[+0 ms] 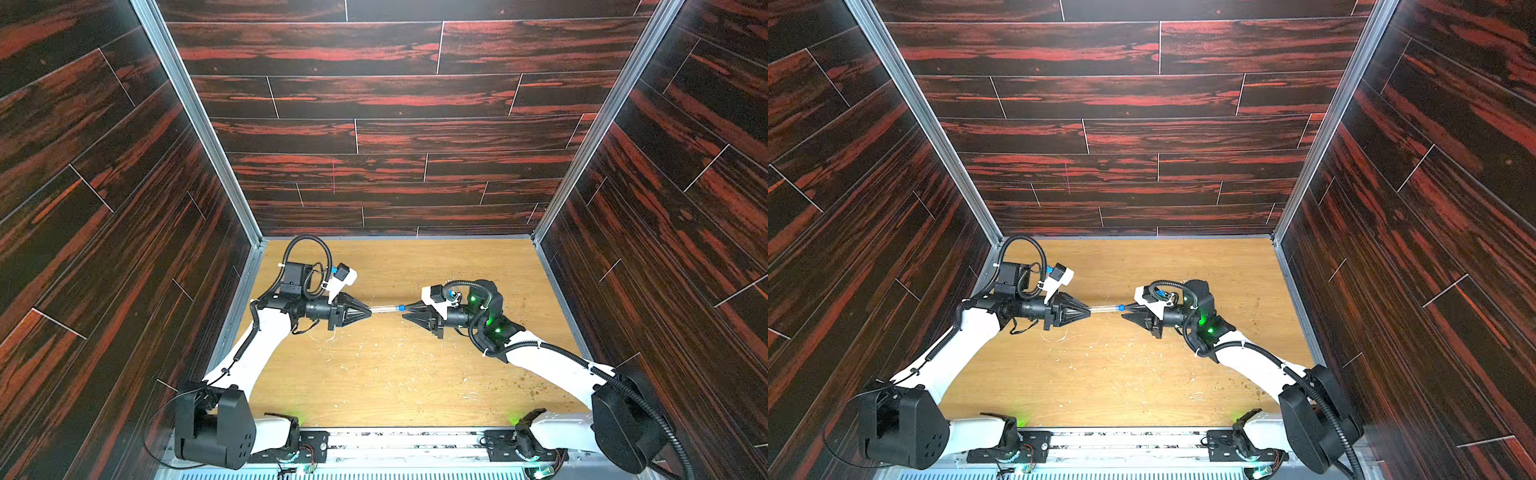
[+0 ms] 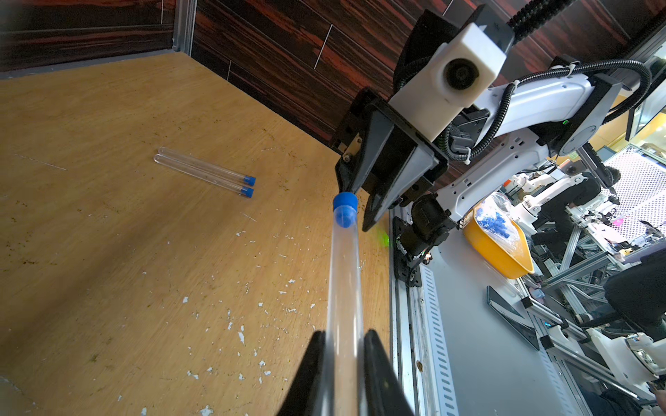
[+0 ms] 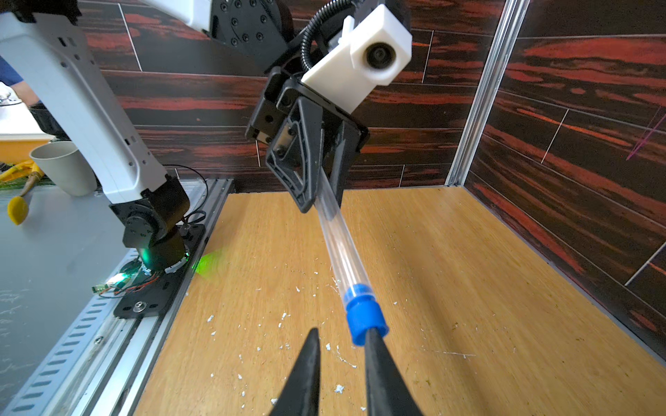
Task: Insert stoppers into test tubes
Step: Insert the stopper into the test tube.
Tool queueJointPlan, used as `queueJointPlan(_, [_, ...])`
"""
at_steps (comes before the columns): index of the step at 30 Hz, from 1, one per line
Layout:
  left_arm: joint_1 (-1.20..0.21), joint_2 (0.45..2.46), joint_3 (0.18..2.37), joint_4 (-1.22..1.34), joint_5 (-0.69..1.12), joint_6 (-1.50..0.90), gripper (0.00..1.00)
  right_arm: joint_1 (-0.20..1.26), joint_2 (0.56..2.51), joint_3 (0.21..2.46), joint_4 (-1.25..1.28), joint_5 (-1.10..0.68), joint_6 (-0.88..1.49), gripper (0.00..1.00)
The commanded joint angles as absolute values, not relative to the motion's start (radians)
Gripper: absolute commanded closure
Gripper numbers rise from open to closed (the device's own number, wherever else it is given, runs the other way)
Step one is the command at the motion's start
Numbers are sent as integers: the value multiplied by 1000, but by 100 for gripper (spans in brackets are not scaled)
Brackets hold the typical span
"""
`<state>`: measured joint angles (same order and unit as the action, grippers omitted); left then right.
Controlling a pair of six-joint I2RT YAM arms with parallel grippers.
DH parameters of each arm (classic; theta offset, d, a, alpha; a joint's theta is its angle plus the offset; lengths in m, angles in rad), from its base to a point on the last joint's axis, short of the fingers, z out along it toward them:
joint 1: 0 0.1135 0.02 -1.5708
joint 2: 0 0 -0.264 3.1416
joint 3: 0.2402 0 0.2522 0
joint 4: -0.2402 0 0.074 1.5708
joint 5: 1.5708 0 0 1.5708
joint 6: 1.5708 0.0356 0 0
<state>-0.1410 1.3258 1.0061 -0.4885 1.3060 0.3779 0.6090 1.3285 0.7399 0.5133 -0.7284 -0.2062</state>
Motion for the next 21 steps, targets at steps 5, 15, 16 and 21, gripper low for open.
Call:
queueJointPlan(5, [-150, 1309, 1037, -505, 1335, 408, 100, 637, 1365, 802, 503, -788, -239, 81])
queueJointPlan(15, [-155, 1312, 1037, -507, 1336, 412, 100, 659, 1399, 845, 485, -799, -263, 84])
queueJointPlan(16, [-155, 1313, 1037, -506, 1334, 413, 100, 662, 1403, 852, 478, -799, -269, 84])
queueJointPlan(21, [-156, 1314, 1037, -508, 1332, 416, 100, 669, 1418, 875, 469, -808, -279, 86])
